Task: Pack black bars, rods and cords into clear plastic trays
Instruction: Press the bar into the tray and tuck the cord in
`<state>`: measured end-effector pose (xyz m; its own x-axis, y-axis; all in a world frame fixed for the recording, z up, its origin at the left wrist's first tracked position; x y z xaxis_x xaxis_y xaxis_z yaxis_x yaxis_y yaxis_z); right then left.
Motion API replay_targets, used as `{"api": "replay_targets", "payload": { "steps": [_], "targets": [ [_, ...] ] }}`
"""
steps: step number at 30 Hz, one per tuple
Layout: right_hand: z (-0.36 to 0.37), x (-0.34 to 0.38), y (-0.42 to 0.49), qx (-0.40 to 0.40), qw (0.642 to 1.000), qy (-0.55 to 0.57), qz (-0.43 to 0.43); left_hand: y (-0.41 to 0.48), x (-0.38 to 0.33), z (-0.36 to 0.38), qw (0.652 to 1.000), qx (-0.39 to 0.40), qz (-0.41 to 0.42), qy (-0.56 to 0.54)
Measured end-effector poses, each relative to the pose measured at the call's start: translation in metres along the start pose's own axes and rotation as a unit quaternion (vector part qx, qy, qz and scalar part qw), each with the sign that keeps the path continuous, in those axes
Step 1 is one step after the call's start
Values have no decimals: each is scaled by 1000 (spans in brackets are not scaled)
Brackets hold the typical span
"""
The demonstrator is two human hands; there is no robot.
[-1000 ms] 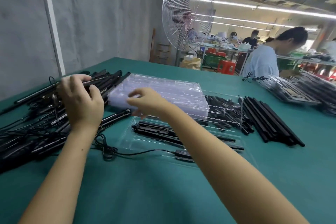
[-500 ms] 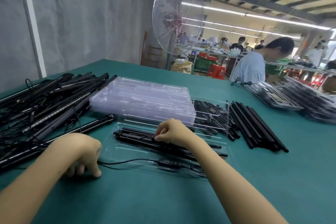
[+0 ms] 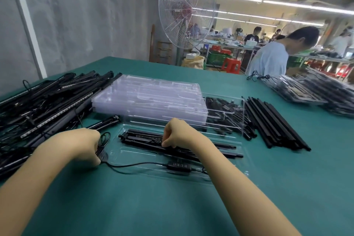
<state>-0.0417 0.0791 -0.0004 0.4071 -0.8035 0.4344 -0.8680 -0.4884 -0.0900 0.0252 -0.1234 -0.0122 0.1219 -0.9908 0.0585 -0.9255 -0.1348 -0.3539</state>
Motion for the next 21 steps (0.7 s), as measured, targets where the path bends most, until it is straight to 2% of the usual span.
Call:
{"api": "replay_targets", "payload": {
  "steps": [3,5,6,8,10,11,13,14,18,20,21],
  "targets": [
    [1,-1,-4,-8,1000,10,-7,-4,10,2,999,37,-28,-6],
    [2,-2,-6,-10,1000,2,-10,-8,16,-1,998,30,-54,25],
    [3,-2,-7,-13,1000,-4,-12,-10,13,-7,997,4,-62,45],
    [4,-1,-7,-20,1000,-10,-16,-13,-7,-24,991,-98,-54,69],
    [4,0,-9,-22,999,-16,-18,-13,-51,-33,977,-208,44,16],
    [3,0,-9,-22,999,-21,-16,-14,-76,-29,967,-227,113,-32],
    [2,0,-12,-15,999,-37,-10,-16,-119,-9,952,-193,215,-98],
    [3,-2,-14,-5,999,-48,-8,-15,-131,3,950,-169,238,-110],
    [7,-7,-29,46,993,-105,-20,0,-137,32,950,-155,249,-107],
    [-9,-14,-36,12,996,-82,-16,3,-137,35,952,-151,247,-95],
    [-25,-20,-39,-34,998,-51,-4,3,-137,35,953,-154,247,-87]
  ]
}}
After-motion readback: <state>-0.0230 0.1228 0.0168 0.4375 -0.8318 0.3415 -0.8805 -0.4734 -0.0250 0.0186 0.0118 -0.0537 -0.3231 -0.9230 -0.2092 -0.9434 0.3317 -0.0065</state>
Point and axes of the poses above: each hand's wrist, its own y-axis towards the middle knuckle, its own z-axis out of the palm, x = y × z, the point moved 9 cm from there along y, towards the middle knuckle, and after that the axes turned 4 degrees about -y, right-handed, at the moved point
